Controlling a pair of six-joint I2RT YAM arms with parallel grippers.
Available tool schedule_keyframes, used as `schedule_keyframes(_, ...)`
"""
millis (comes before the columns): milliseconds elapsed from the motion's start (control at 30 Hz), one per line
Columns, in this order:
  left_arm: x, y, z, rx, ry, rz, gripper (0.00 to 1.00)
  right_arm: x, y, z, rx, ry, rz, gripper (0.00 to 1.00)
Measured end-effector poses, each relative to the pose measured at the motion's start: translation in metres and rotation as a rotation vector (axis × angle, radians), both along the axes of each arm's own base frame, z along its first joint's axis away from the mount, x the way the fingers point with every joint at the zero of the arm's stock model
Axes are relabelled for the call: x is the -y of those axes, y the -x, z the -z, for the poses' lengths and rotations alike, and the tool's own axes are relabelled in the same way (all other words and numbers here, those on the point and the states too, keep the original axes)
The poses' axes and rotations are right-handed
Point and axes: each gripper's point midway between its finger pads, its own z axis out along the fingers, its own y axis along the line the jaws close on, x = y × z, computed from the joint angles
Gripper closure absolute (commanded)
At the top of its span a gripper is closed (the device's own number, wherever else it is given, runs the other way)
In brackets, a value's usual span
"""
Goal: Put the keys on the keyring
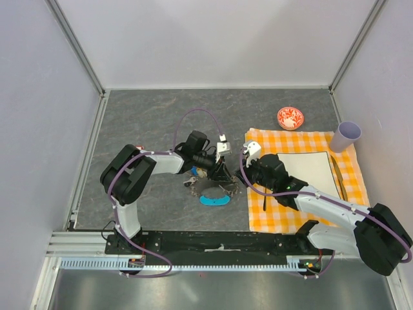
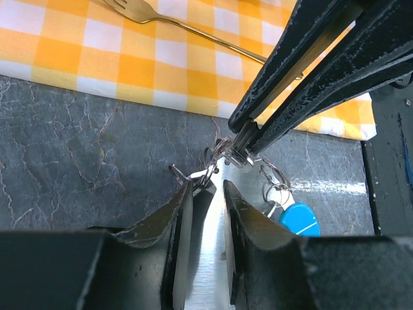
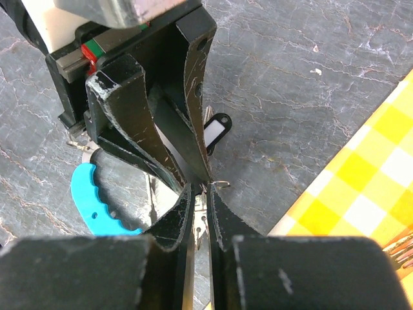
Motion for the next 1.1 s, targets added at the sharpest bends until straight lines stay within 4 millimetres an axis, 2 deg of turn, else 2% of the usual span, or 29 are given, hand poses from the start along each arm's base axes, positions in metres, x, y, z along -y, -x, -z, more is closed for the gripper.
schedule_keyframes(333,0.0063,0.0049,-0.0009,-0.005,-0.002,0.027,0.69,-0.0002,0.0004,0.0002,-0.003,-0.002,0.001,1.0)
schedule_keyframes(500,0.0071,0.0052,-0.0011,-0.003,-0.001,0.03,0.82,-0.0017,-0.0002,-0.002,-0.002,-0.015,0.001,1.0)
schedule_keyframes(533,0.0072,0.0053,-0.0013,-0.003,0.0,0.031,0.85,-0.0021,-0.0004,-0.0026,-0.001,-0.018,0.001,1.0)
schedule_keyframes(567,0.0073,0.0056,-0.0015,-0.003,0.001,0.033,0.94,-0.0022,-0.0005,-0.003,0.001,-0.019,0.002,1.0)
schedule_keyframes(633,0.0076,0.0074,-0.0027,-0.006,0.008,0.043,0.98,-0.0024,-0.0007,-0.0034,0.002,-0.021,0.002,1.0)
schedule_keyframes(933,0.0087,0.0072,-0.0048,0.005,0.021,0.05,0.98,0.0017,-0.0008,-0.007,0.01,-0.018,0.017,1.0)
schedule_keyframes(1000,0.0091,0.0069,-0.0056,0.009,0.024,0.051,0.89,0.0034,-0.0013,-0.0085,0.015,-0.017,0.026,1.0)
schedule_keyframes(1033,0.0093,0.0066,-0.0058,0.011,0.026,0.051,0.79,0.0042,-0.001,-0.0089,0.016,-0.017,0.029,1.0)
schedule_keyframes(1100,0.0092,0.0066,-0.0056,0.012,0.026,0.051,0.73,0.0056,-0.0009,-0.0091,0.018,-0.018,0.036,1.0)
